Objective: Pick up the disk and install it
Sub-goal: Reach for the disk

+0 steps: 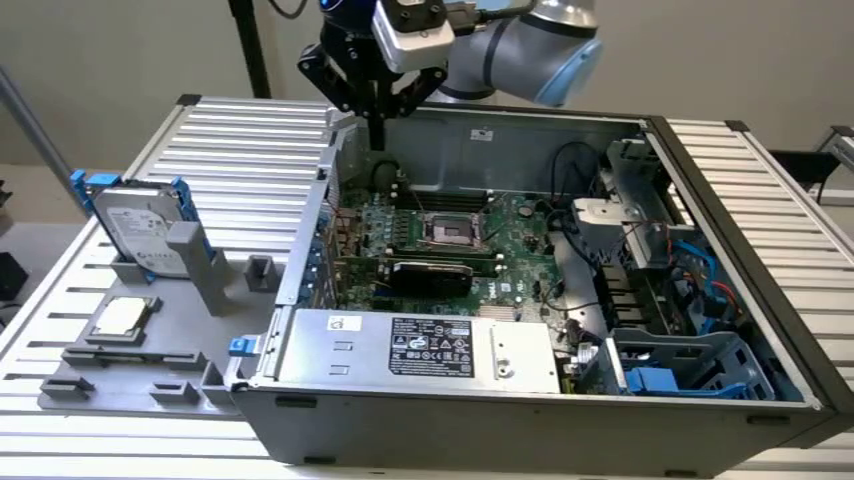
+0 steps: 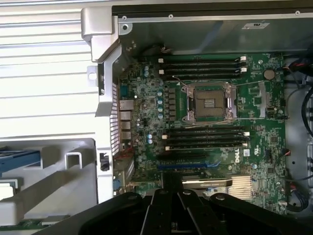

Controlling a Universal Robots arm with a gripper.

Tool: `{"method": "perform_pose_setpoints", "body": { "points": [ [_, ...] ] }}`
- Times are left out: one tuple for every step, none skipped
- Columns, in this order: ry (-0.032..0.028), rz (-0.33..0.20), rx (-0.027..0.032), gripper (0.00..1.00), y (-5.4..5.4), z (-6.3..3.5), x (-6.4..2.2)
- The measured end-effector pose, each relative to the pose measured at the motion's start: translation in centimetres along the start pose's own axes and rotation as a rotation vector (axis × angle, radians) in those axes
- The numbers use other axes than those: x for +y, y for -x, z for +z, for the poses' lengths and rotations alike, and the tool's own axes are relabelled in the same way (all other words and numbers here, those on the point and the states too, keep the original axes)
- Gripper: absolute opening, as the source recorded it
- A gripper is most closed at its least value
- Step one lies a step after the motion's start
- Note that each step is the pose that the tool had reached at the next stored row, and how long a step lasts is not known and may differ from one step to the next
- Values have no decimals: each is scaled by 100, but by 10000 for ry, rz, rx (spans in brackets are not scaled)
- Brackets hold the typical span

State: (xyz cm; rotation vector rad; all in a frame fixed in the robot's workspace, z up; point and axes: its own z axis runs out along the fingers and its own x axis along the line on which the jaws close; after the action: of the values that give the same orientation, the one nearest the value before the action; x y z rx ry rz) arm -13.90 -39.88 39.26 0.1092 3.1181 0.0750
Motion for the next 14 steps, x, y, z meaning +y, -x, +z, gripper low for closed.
{"method": "perform_pose_setpoints", "body": {
  "points": [
    [0, -1, 0, 11, -44, -1, -3],
    [0, 0, 0, 11, -90, -2, -7],
    [0, 1, 0, 11, -135, -3, -9],
    [0, 0, 0, 11, -179, -4, -12],
    [0, -1, 0, 11, -227, -5, -15],
    [-1, 0, 1, 11, -272, -6, -18],
    [-1, 0, 0, 11, -317, -6, -20],
    [-1, -1, -1, 11, -361, -6, -22],
    [-2, -1, 0, 11, -406, -7, -24],
    [-2, 0, 0, 11, -451, -7, -26],
    [-3, 0, 0, 11, -498, -8, -28],
    [-3, -1, -1, 11, -543, -8, -30],
    [-4, -1, 0, 11, -587, -8, -32],
    [-3, 0, -1, 11, -634, -8, -34]
  ]
}}
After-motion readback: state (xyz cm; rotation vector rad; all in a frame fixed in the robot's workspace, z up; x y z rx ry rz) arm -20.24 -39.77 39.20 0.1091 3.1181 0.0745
